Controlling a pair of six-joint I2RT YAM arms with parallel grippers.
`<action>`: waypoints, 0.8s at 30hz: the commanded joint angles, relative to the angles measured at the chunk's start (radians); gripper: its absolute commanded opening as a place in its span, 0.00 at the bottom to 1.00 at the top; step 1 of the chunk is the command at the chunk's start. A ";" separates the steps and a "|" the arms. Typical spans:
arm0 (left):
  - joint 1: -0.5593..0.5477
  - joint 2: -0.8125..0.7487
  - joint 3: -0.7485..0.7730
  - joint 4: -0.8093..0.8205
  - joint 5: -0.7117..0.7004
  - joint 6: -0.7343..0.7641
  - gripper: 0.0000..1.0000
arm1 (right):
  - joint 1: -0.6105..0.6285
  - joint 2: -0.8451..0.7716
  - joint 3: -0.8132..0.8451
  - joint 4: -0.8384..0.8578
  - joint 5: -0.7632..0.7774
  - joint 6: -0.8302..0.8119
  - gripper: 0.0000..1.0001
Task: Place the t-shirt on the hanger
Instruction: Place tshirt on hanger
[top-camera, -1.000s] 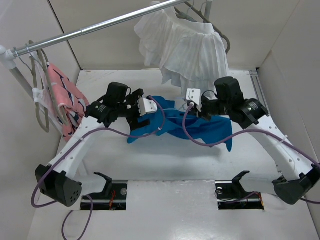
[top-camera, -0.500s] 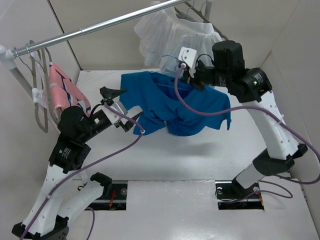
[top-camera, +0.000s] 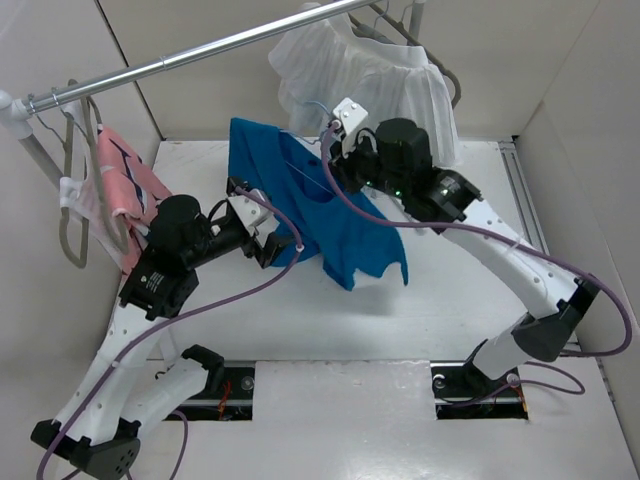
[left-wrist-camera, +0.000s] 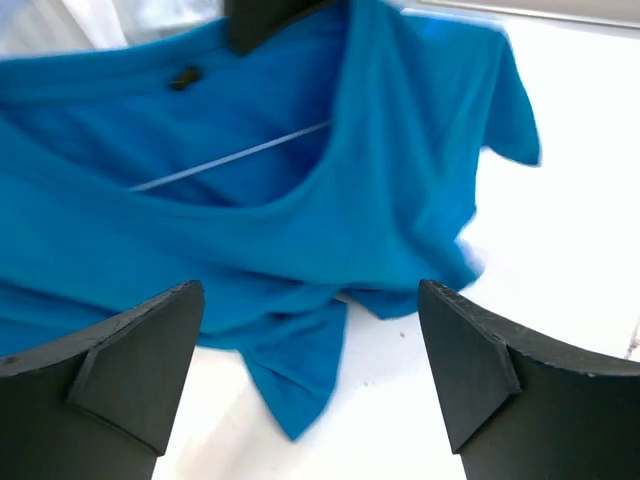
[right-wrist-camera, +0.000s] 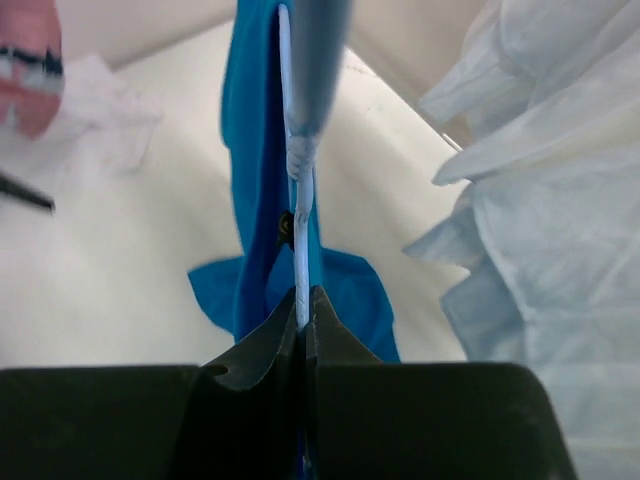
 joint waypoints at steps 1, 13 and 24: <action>-0.004 0.006 0.001 -0.017 0.010 -0.053 0.87 | 0.072 -0.026 -0.074 0.400 0.224 0.210 0.00; -0.004 -0.047 -0.091 -0.064 -0.269 -0.158 1.00 | 0.184 0.267 -0.007 0.558 0.584 0.480 0.00; -0.004 0.057 -0.163 0.011 -0.323 -0.111 1.00 | 0.223 0.432 0.148 0.572 0.597 0.482 0.00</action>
